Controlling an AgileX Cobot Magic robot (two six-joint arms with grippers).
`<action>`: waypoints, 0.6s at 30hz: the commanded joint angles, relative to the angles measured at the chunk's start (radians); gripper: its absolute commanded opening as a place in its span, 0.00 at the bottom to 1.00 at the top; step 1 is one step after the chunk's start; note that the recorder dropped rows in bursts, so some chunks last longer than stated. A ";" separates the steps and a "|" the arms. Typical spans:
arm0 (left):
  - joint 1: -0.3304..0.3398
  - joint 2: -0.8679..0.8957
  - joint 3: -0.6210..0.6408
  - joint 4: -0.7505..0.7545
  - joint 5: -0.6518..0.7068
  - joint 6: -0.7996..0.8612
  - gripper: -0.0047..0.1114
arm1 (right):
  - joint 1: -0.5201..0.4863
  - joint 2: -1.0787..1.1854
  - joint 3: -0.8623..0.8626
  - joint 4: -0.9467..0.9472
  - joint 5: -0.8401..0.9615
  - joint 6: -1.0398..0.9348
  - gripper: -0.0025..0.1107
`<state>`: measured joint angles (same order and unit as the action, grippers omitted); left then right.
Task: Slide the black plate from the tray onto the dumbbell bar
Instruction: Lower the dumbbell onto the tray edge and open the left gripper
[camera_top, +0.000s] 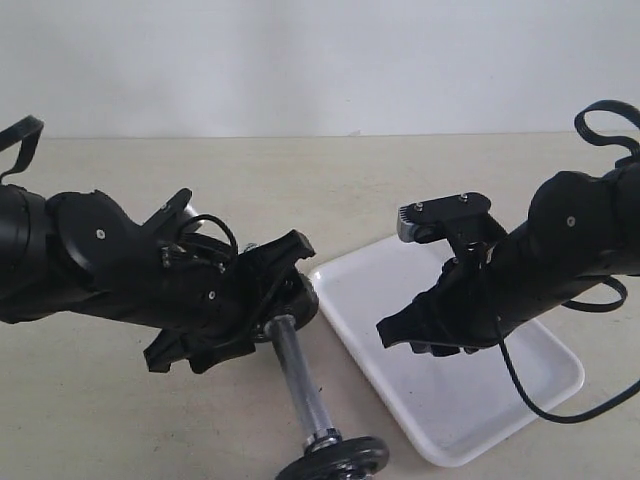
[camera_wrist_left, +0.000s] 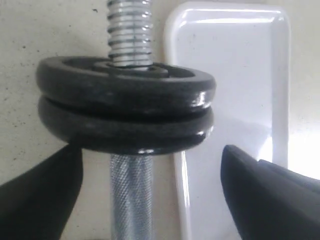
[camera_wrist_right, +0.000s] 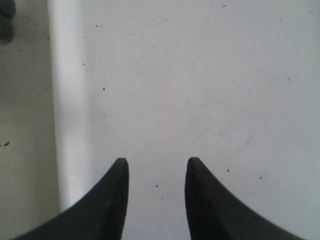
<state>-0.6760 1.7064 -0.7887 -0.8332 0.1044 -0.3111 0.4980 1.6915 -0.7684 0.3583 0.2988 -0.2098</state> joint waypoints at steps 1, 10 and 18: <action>-0.005 -0.045 -0.005 0.011 0.008 0.004 0.65 | 0.000 -0.005 0.001 0.003 0.005 -0.006 0.30; -0.003 -0.140 -0.005 0.011 -0.039 0.004 0.65 | 0.000 -0.005 0.001 0.003 0.005 -0.001 0.30; -0.003 -0.225 -0.005 0.012 -0.104 0.048 0.65 | 0.000 -0.005 0.001 0.003 0.005 0.002 0.30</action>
<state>-0.6760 1.5144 -0.7887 -0.8271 0.0357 -0.2933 0.4980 1.6915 -0.7684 0.3583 0.3027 -0.2081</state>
